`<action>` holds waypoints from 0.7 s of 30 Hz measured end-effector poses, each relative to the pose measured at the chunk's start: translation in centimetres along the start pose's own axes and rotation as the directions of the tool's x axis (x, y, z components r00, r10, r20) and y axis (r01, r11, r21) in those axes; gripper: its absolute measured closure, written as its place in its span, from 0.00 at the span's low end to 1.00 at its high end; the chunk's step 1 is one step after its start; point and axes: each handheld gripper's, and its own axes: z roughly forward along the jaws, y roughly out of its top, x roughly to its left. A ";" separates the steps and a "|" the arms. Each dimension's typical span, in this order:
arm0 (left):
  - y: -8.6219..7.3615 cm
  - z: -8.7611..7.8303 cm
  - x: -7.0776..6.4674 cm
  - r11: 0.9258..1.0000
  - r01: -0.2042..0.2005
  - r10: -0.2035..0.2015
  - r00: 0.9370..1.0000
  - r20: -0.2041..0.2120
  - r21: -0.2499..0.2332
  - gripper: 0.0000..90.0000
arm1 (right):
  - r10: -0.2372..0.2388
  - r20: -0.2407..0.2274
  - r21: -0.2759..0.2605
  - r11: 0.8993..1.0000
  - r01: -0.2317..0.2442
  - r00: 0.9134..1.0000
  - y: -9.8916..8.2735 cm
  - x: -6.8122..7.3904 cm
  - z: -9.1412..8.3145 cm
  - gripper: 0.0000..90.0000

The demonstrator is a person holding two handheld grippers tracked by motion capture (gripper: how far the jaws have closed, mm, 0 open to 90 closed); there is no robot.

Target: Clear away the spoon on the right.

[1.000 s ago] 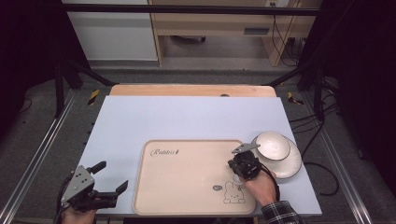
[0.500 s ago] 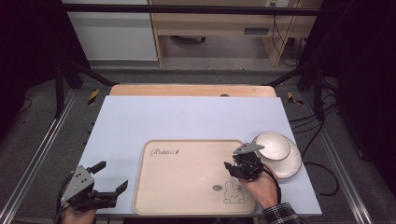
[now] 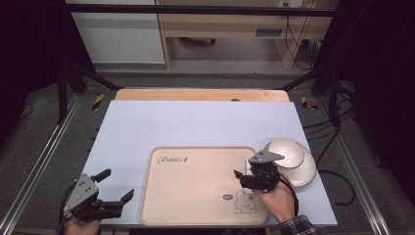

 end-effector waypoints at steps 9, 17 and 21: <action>0.0 0.0 0.1 1.000 0.001 -0.001 1.000 -0.002 -0.001 0.02 | 0.013 -0.003 -0.054 0.998 -0.014 1.000 0.0 -0.4 -1.5 0.24; 0.0 -0.1 0.1 1.000 0.004 -0.004 1.000 -0.004 -0.002 0.02 | 0.031 -0.017 -0.076 0.997 -0.032 0.999 -0.3 -0.6 -2.7 0.17; 0.0 -0.1 0.1 1.000 0.005 -0.005 1.000 -0.005 -0.001 0.02 | 0.030 -0.026 -0.094 0.995 -0.032 0.999 -0.5 -0.5 -3.3 0.16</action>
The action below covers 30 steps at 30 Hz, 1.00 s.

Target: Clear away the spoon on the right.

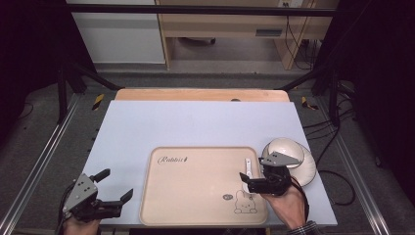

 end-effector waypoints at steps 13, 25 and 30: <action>0.0 0.0 -0.1 1.000 -0.003 0.003 1.000 0.000 0.001 0.02 | -0.029 0.025 -0.048 0.998 0.030 0.999 -1.2 0.4 -2.4 0.09; 0.0 0.1 -0.1 1.000 -0.005 0.005 1.000 0.000 0.003 0.02 | 0.007 0.043 -0.060 0.998 -0.004 0.999 -3.4 0.0 -4.3 0.07; 0.0 0.1 -0.1 1.000 -0.005 0.005 1.000 0.001 0.004 0.02 | 0.027 0.054 -0.067 0.997 -0.023 0.998 -4.1 -0.6 -4.8 0.07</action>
